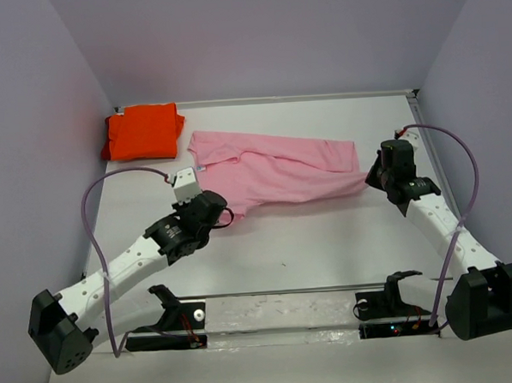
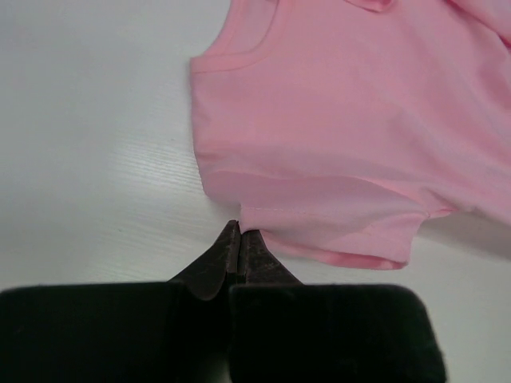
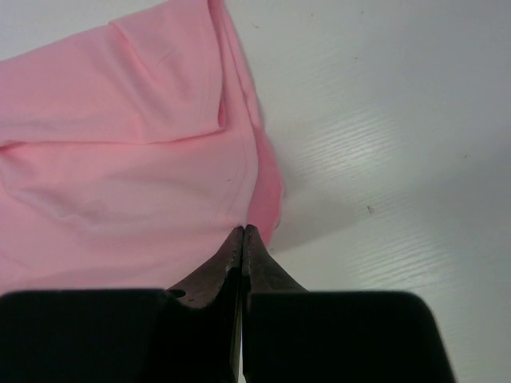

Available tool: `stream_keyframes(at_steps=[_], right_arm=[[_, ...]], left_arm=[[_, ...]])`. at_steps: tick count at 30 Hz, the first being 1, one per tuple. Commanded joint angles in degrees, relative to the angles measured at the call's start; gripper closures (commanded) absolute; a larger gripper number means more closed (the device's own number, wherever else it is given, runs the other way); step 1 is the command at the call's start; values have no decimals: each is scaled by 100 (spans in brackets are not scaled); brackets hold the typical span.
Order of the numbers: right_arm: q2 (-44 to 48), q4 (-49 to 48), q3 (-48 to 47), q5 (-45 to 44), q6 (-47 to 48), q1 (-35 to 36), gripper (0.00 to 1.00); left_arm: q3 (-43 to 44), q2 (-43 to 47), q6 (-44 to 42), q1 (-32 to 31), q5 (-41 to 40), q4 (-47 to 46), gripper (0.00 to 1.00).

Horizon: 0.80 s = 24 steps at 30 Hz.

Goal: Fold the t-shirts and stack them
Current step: Fold the other side of the tshirt into a rectangle

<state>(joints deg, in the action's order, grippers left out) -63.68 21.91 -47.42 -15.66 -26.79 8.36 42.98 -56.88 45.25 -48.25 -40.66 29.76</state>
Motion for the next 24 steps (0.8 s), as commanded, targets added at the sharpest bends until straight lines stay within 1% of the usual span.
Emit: stream_keyframes(at_steps=[1,4,5,8,11,16,21,24], right_arm=[[137,103,-233,-517,42,60,100],[119,103,-241,-491,24,60,100],[58,103,-259,-464,16,60,100],[-48,85,-338,-421,-2,60,100],[-258,41,-461,-342,7,60,100],[-793,-126,-716,-324,50,60,100],[-1330,-266,-1058,-420,77,60,100],[-1761,-293,-1348,-569,147,60,100]], left_arm=[[-71,423,-586,525,23,-347,100],[-1,450,-833,772,102,-427,100],[87,415,-1043,869,111,-479,100],[359,178,-1282,958,85,-628,100],[579,-112,-1685,1010,173,-1032,100],[1132,-964,-2389,1195,243,-1657,100],[1677,-1876,-3065,1379,129,-2244,100],[2108,-2439,-3479,1599,146,-2396,100]])
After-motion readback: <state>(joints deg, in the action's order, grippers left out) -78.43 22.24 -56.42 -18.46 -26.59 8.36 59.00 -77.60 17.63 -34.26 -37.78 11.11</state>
